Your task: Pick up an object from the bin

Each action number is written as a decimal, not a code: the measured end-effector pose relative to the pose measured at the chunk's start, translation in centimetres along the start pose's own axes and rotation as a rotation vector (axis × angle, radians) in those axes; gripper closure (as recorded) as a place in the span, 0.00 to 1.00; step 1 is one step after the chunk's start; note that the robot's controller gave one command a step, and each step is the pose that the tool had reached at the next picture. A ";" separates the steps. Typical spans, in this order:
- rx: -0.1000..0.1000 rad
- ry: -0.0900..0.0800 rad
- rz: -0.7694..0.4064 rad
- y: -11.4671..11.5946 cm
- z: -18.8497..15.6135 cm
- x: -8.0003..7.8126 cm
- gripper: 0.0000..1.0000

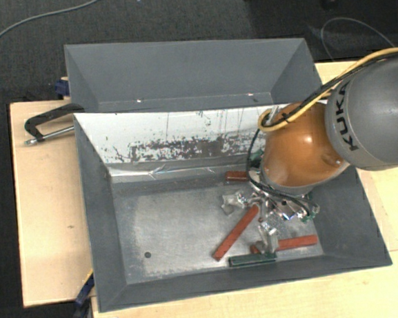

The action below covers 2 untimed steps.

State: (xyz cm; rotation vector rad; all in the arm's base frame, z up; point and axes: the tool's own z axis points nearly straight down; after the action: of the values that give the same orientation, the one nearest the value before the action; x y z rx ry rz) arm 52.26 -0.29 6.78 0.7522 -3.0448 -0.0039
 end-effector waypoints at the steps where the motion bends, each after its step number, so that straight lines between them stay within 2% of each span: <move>1: 0.004 -0.006 0.001 -0.1 -0.4 -0.2 1.00; 2: 0.003 -0.009 0.001 -0.1 -0.3 -0.2 0.00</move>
Offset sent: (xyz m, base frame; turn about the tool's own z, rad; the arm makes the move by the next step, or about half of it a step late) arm 0.0000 0.0000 0.0000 0.0000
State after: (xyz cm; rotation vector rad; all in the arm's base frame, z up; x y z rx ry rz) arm 52.52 -0.26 7.13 0.7526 -3.0543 -0.0024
